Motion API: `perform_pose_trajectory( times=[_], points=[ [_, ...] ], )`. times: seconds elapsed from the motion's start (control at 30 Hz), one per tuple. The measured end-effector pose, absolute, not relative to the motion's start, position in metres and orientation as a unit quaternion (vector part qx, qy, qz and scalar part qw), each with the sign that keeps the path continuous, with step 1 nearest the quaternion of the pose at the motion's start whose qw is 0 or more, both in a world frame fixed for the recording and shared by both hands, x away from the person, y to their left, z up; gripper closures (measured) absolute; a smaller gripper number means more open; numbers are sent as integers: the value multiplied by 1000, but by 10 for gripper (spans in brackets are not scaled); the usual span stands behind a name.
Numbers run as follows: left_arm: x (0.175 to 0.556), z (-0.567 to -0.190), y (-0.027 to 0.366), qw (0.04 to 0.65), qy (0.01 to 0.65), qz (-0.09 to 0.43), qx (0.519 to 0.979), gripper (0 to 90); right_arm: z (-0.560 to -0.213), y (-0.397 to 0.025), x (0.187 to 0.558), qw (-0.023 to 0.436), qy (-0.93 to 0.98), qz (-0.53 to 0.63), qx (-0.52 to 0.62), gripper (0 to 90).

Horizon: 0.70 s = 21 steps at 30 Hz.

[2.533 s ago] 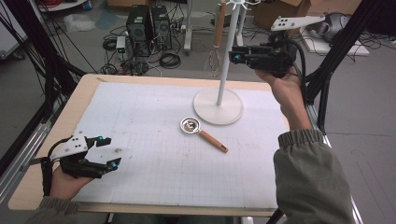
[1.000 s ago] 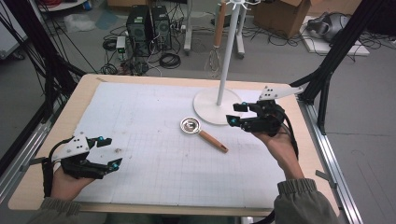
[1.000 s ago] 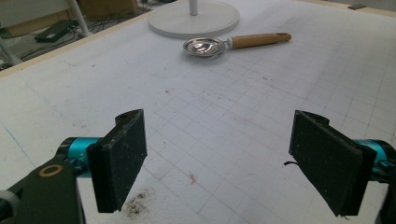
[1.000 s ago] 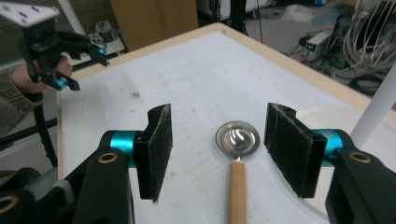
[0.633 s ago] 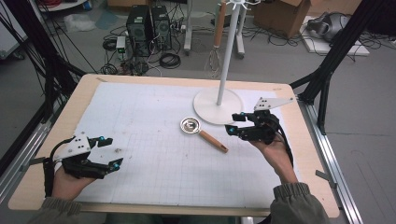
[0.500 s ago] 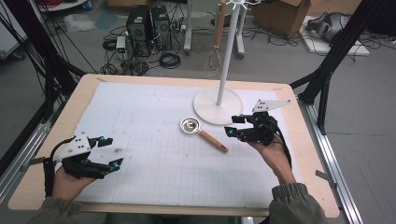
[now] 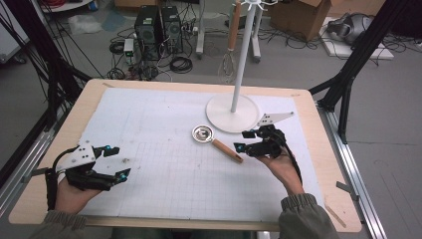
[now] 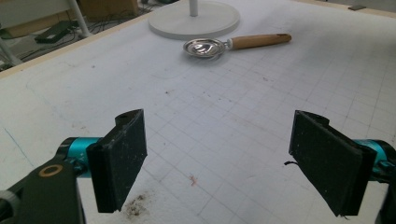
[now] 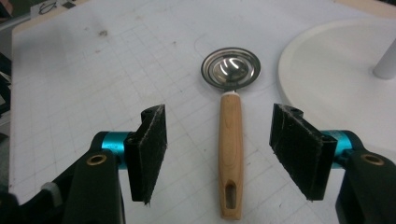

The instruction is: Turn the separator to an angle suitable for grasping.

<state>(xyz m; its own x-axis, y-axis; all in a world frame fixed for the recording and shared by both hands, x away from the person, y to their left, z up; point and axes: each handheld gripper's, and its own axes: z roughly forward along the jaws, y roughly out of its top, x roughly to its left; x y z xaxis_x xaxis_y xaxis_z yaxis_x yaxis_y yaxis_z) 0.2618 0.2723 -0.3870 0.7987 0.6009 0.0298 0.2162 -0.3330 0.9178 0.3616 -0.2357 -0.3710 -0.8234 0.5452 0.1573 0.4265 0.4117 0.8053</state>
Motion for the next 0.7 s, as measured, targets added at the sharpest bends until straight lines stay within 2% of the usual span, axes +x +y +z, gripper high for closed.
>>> perform_pose_trajectory(
  times=[0.17,0.43,0.7],
  points=[
    [262,-387,273,516,258,186,795,194,-382,-233,368,55,843,442,301,341],
    [262,-386,274,519,259,187,793,194,-389,-224,375,71,850,424,304,346],
    [261,-386,274,519,259,189,792,194,-401,-218,381,68,853,412,312,381]
  ],
)
